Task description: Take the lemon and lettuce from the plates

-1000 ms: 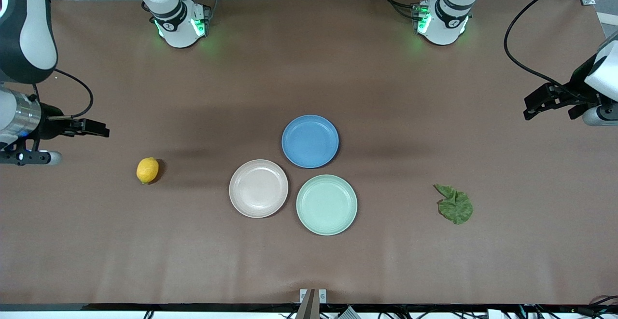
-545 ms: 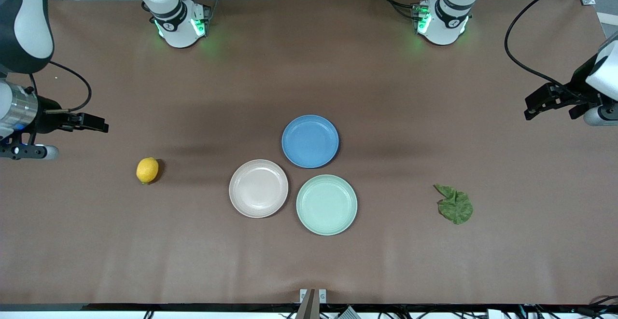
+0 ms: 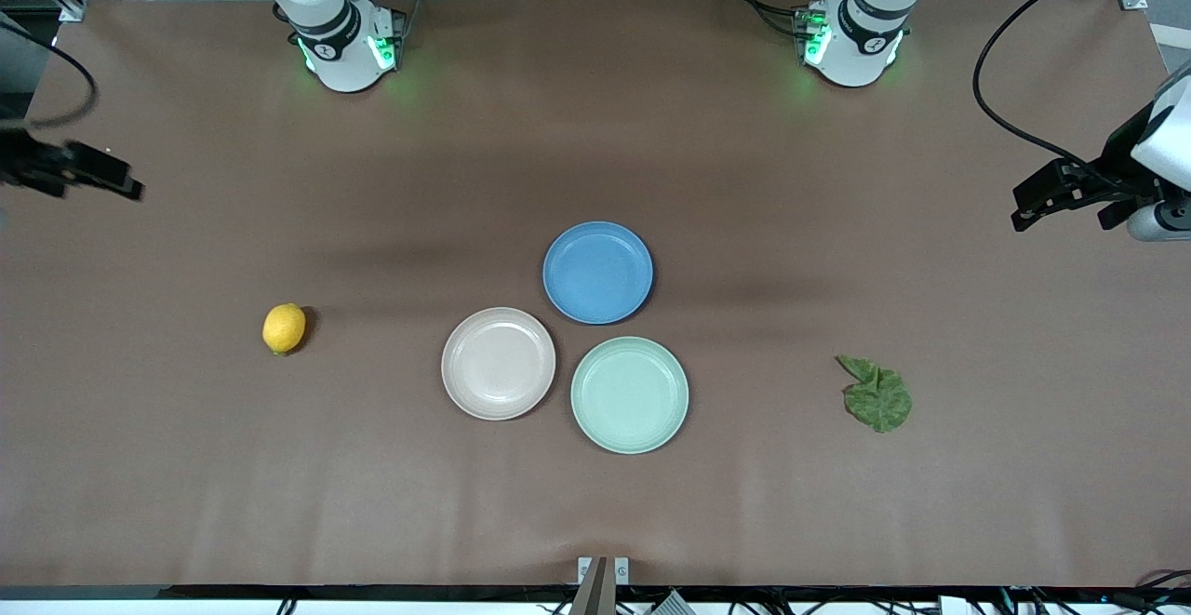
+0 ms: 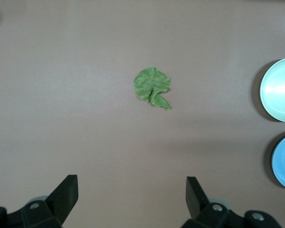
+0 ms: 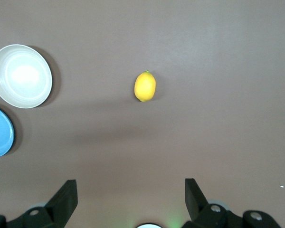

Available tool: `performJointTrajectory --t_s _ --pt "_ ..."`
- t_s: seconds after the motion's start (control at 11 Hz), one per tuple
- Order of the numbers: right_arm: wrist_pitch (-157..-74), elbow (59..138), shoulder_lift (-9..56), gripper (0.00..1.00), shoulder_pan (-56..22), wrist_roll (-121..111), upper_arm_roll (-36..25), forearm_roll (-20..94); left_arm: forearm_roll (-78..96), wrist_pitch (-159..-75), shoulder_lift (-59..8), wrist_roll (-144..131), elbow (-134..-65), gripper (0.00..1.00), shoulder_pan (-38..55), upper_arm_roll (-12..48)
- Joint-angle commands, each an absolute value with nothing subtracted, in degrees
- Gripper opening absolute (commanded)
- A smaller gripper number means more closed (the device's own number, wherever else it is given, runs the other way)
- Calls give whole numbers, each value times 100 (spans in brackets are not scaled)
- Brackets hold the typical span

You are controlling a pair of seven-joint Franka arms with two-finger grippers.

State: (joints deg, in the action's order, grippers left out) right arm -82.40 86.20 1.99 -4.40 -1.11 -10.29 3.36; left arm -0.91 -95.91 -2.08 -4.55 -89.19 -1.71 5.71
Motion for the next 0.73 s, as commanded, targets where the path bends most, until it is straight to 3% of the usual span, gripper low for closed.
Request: performJointTrajectory --t_s 0.0,0.27,0.64 --pt "-8042 8078 220 100 -422 -360 -1178 378 -26 -9545 -167 -448 -8799 100 -185 589" --pt "-8085 8112 114 100 -483 -317 -1152 396 -35 -9545 -176 -448 -8798 100 -185 589" --pt "-8788 8429 210 100 -667 -343 -1195 325 -18 -9545 -176 -440 -8798 100 -211 598"
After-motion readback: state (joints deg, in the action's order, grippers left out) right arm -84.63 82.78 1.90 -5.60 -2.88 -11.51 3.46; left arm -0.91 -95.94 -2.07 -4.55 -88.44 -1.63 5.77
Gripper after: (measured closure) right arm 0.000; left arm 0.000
